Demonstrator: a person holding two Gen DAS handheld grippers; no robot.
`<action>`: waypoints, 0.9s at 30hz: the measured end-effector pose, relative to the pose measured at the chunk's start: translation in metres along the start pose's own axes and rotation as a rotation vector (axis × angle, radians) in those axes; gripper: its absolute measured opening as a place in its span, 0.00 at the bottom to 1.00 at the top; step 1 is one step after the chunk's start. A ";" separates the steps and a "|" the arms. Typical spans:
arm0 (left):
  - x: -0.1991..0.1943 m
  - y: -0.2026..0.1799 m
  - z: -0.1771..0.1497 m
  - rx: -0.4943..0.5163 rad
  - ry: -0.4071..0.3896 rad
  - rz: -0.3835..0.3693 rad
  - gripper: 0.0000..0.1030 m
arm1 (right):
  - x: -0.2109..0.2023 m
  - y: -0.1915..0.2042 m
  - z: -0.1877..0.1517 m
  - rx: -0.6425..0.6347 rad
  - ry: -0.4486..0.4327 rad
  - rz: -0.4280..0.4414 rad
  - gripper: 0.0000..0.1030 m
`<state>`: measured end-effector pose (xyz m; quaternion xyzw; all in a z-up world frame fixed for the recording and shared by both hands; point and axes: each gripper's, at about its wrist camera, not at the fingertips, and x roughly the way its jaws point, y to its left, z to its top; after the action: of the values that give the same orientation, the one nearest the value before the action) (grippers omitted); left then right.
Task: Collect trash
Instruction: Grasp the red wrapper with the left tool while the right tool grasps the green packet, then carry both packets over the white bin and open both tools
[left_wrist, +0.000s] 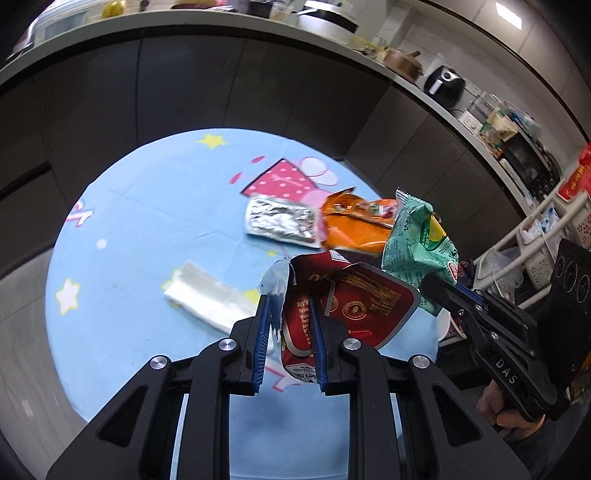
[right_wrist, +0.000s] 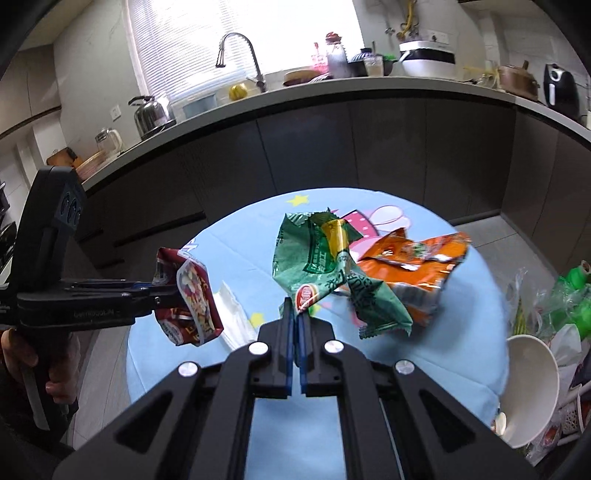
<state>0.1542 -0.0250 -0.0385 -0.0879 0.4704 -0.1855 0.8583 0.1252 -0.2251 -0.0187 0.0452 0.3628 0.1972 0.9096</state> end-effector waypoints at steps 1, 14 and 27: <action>0.001 -0.009 0.002 0.018 0.001 -0.007 0.19 | -0.005 -0.004 -0.001 0.005 -0.009 -0.012 0.04; 0.034 -0.109 0.023 0.179 0.023 -0.069 0.19 | -0.061 -0.076 -0.023 0.148 -0.096 -0.139 0.04; 0.065 -0.183 0.028 0.301 0.057 -0.111 0.19 | -0.094 -0.136 -0.049 0.263 -0.139 -0.228 0.04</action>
<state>0.1665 -0.2195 -0.0143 0.0212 0.4557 -0.3034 0.8366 0.0739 -0.3903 -0.0249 0.1357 0.3247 0.0400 0.9352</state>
